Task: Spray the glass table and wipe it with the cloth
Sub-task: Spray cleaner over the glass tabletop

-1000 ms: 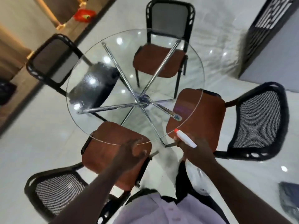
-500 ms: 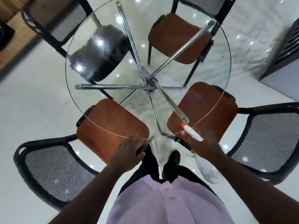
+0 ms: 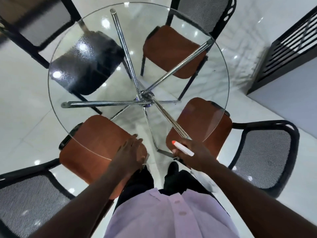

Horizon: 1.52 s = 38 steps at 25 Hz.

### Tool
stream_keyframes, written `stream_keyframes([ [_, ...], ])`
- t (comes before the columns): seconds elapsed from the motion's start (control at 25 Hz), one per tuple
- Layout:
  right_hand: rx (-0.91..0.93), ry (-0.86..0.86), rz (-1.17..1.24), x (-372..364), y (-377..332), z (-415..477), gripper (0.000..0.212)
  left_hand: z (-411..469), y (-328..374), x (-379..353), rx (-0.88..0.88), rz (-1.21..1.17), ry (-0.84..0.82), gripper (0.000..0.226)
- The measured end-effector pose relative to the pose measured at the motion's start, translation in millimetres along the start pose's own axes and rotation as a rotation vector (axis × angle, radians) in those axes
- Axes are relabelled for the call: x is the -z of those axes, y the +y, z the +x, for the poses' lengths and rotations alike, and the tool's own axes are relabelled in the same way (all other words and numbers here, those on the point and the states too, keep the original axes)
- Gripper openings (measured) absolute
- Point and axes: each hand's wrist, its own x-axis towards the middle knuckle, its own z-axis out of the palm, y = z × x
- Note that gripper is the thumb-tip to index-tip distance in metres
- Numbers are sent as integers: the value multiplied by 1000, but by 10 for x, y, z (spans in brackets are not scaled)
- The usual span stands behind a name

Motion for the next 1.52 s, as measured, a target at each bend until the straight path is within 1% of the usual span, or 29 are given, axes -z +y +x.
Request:
stream_keyframes([
  [0.08,-51,69,111,153,200,-72,20,182,96,63,-46,37,-25,78],
  [0.24,-205,129,153,334,581,-187,5,502,336,44,-116,125,-59,80],
  [0.28,-273,158,213,403,654,-186,3,557,417,21,-128,162,-69,80],
  [0.36,-385,254,342,581,826,-162,8,649,608,-43,-156,211,-105,77],
  [0.44,-424,314,397,780,988,-97,4,714,808,-96,-186,260,-135,75],
  [0.52,-397,308,413,995,1063,49,2,788,983,-114,-194,278,-142,73],
  [0.6,-353,252,385,1196,1068,272,7,898,1108,-100,-165,286,-150,73],
  [0.68,-279,215,302,1335,1015,504,11,985,1138,-60,-140,302,-150,77],
  [0.76,-195,208,269,1409,854,746,10,1006,1102,16,-99,283,-129,80],
  [0.84,-125,165,278,1433,627,992,10,962,1031,113,-37,228,-96,82],
  [0.92,-15,117,231,1448,347,1210,25,893,957,240,46,181,-77,80],
  [1.0,58,121,184,1407,119,1355,30,832,861,345,104,154,-43,79],
  [1.04,61,116,181,1392,40,1392,28,810,808,387,118,147,-36,79],
  [1.12,44,161,185,1380,-20,1413,25,791,714,440,134,141,-46,80],
  [1.24,-47,229,225,1466,101,1311,22,857,693,411,109,157,-64,82],
  [1.32,-126,287,345,1556,300,1133,7,955,786,332,53,184,-84,82],
  [1.4,-232,396,453,1609,584,905,16,1071,937,215,-19,206,-111,82],
  [1.48,-306,449,490,1609,831,682,9,1180,1104,112,-87,226,-138,81],
  [1.52,-329,449,508,1601,943,577,11,1240,1190,66,-126,244,-157,81],
])
